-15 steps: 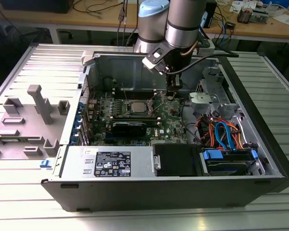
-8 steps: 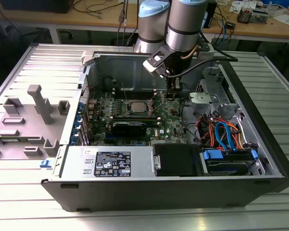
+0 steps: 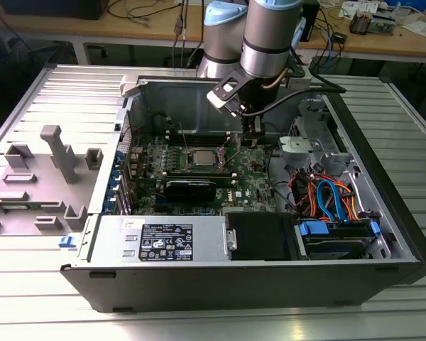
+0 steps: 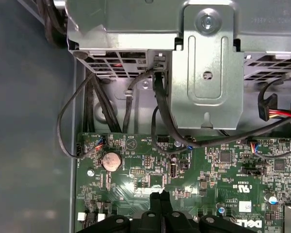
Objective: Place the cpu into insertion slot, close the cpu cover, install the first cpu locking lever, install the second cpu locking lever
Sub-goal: 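Close the cpu cover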
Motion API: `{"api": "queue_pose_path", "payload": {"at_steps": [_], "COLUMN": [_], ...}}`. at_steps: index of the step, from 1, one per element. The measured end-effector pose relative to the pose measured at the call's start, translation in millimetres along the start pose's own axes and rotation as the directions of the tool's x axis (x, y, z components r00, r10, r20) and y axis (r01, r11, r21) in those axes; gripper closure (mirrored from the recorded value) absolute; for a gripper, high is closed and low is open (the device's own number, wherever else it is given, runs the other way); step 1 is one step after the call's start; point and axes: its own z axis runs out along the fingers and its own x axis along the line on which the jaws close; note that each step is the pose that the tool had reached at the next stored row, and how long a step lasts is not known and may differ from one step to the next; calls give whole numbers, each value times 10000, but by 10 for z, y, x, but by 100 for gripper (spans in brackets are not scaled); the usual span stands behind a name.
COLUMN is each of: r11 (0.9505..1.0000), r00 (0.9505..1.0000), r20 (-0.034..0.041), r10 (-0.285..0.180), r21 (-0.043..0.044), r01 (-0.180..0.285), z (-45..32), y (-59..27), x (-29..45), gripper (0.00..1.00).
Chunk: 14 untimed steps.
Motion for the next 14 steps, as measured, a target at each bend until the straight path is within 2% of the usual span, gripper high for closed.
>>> {"api": "queue_pose_path", "payload": {"at_steps": [14], "r11": [10000], "r00": [10000], "r20": [-1], "r10": [-1], "r21": [0], "r01": [1], "z": [0], "y": [-31], "x": [1], "gripper": [89]}}
